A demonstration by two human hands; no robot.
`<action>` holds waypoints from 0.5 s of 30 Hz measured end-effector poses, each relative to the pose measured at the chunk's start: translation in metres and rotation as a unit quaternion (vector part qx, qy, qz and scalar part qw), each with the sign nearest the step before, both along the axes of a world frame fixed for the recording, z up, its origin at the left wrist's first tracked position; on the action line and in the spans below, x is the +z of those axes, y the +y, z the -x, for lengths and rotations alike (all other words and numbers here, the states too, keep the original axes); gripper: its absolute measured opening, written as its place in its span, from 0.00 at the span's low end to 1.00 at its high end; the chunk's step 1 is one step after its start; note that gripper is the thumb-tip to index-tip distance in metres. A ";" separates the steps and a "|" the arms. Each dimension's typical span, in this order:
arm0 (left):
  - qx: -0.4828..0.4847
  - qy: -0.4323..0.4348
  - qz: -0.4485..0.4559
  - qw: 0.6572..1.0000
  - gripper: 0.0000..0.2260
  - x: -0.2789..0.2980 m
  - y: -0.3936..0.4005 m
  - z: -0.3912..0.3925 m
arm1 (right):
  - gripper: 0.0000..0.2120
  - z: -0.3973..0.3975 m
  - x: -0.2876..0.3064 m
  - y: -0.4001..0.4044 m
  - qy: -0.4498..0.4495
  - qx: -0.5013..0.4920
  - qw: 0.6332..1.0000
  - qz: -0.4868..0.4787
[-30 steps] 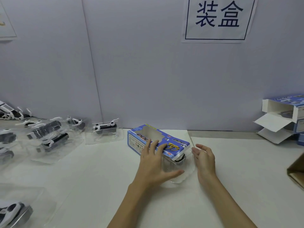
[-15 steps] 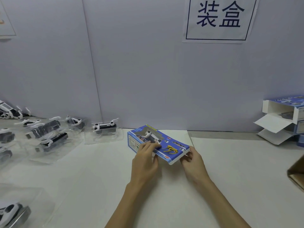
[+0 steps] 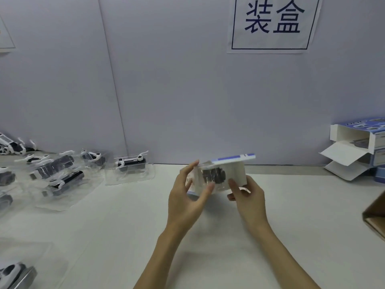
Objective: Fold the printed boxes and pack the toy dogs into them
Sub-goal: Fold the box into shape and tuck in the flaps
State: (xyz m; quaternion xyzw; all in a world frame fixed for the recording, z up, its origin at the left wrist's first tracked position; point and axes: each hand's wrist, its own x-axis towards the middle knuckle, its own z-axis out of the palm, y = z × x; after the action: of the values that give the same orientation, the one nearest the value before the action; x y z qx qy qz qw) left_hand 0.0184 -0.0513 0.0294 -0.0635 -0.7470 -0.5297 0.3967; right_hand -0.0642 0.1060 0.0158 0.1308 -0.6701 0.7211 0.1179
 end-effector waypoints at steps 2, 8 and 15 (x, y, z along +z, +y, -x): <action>-0.015 -0.005 0.049 0.999 0.39 0.003 0.001 -0.002 | 0.07 -0.003 0.005 0.005 0.028 -0.057 0.998 -0.003; 0.014 0.028 -0.009 0.999 0.40 0.008 0.003 -0.005 | 0.19 -0.018 0.024 0.009 0.175 -0.154 0.972 -0.014; -0.086 -0.017 -0.186 0.979 0.30 0.014 0.003 -0.007 | 0.26 -0.032 0.025 -0.004 0.174 -0.090 0.979 -0.058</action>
State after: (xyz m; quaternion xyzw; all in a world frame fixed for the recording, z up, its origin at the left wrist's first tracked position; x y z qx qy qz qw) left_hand 0.0255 -0.0480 0.0438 -0.0439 -0.6337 -0.6927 0.3417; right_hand -0.0327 0.1017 0.0409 0.1998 -0.6889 0.6338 0.2894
